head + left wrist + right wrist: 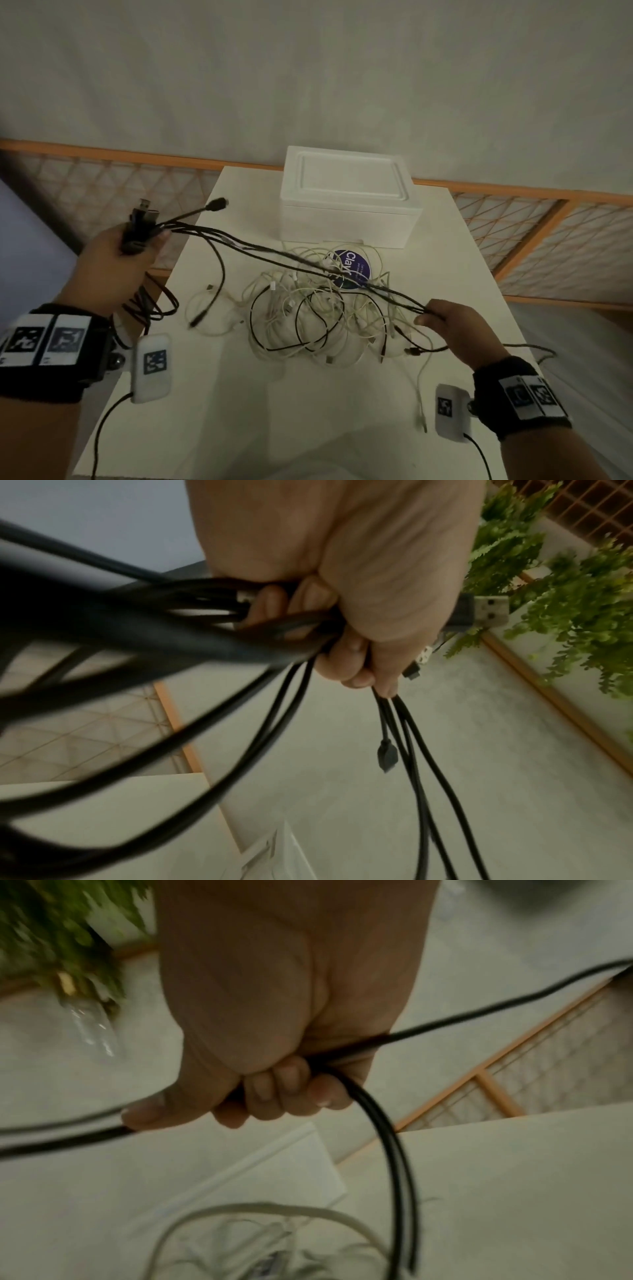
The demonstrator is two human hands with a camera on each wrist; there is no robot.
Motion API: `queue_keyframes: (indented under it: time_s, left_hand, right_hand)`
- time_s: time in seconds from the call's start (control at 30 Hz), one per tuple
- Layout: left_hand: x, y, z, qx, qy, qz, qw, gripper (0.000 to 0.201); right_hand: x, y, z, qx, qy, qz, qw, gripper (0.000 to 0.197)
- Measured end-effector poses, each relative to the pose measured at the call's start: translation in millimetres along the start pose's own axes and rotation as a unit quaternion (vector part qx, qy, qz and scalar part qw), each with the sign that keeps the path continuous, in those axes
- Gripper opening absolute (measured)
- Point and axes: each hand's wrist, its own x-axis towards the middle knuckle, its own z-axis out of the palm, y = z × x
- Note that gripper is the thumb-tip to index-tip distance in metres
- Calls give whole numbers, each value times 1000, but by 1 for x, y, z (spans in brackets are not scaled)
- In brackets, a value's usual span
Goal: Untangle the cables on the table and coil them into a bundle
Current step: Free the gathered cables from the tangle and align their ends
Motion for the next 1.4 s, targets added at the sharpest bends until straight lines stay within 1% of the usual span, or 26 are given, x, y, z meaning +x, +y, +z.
queue_keyframes:
  time_s: [0.1,0.17,0.23,0.33,0.37,0.4,0.47,0.53,0.6,0.63,0.7,0.77,0.83,0.9,0.93,0.97,1.0,1.03,1.1,1.13,1.17,1.2,1.27,1.3,1.33,1.4]
  left_hand:
    - [-5,8,3,-6,-3,10,1000,29]
    - [-8,11,7,-20,1,-5,1000,24]
    - [-10,13,8,-65,32,-25,997,21]
    - [-19,21,8,-122,61,-15,991,8]
    - [-23,24,10,-125,63,-16,990,11]
    - [-26,24,13,-128,55,-24,990,15]
    - [-34,25,22,-117,41,-54,991,34]
    - [-47,30,34,-82,9,-55,995,39]
    - [-63,41,51,-83,-52,-32,995,33]
    - [-74,50,61,-95,-100,-18,990,32]
    - [-87,58,84,-75,-237,20,968,36]
    - [-96,61,109,-16,-324,32,945,17]
    - [-104,66,128,-13,-312,21,950,6]
    - [-107,65,137,-50,-259,-3,965,8]
    - [-107,65,140,-77,-229,-12,970,9]
    - [-108,67,141,-108,-197,-27,974,10]
    - [-108,68,143,-151,-168,-45,973,11]
    - [-109,71,143,-209,-151,-71,964,15]
    - [-110,77,145,-346,-148,-101,921,28]
    - [-110,79,147,-403,-150,-99,898,32]
    - [-110,80,147,-436,-150,-95,882,36]
    - [-110,82,145,-456,-149,-92,873,39]
    - [-107,84,140,-504,-129,-104,848,45]
    - [-103,81,136,-535,-105,-118,830,49]
    - [-96,74,130,-565,-77,-139,809,52]
    - [-82,56,117,-606,-21,-192,772,53]
  right_hand:
    - [-9,32,-1,-19,16,81,996,26]
    - [-11,46,-6,-34,34,105,993,30]
    - [-12,52,-17,-58,50,107,991,34]
    - [-14,56,-31,-86,39,98,991,37]
    - [-14,58,-35,-103,34,97,989,42]
    - [-14,61,-37,-116,33,100,988,52]
    - [-14,74,-41,-113,44,133,984,72]
    - [-13,99,-49,-136,47,181,973,83]
    - [-9,118,-61,-165,33,221,961,84]
    - [-4,121,-66,-167,35,232,958,75]
    - [7,112,-74,-137,60,207,967,52]
    - [15,78,-82,-106,127,140,976,42]
    - [21,33,-86,-83,169,57,980,33]
    - [22,-13,-82,-52,188,-39,980,31]
    - [22,-31,-74,-29,179,-78,980,34]
    - [18,-54,-66,-5,144,-118,982,41]
    - [13,-76,-55,35,80,-156,984,51]
    - [7,-96,-41,82,-11,-179,980,66]
    - [-3,-128,-9,132,-191,-193,953,101]
    - [-8,-140,8,135,-243,-195,941,108]
    - [-10,-146,25,142,-264,-194,934,105]
    - [-10,-149,38,164,-269,-185,931,89]
    - [-6,-152,50,179,-281,-166,928,43]
    - [-4,-151,50,152,-291,-172,929,25]
    - [-1,-148,50,104,-293,-194,930,18]
    - [1,-141,44,-23,-272,-253,928,31]
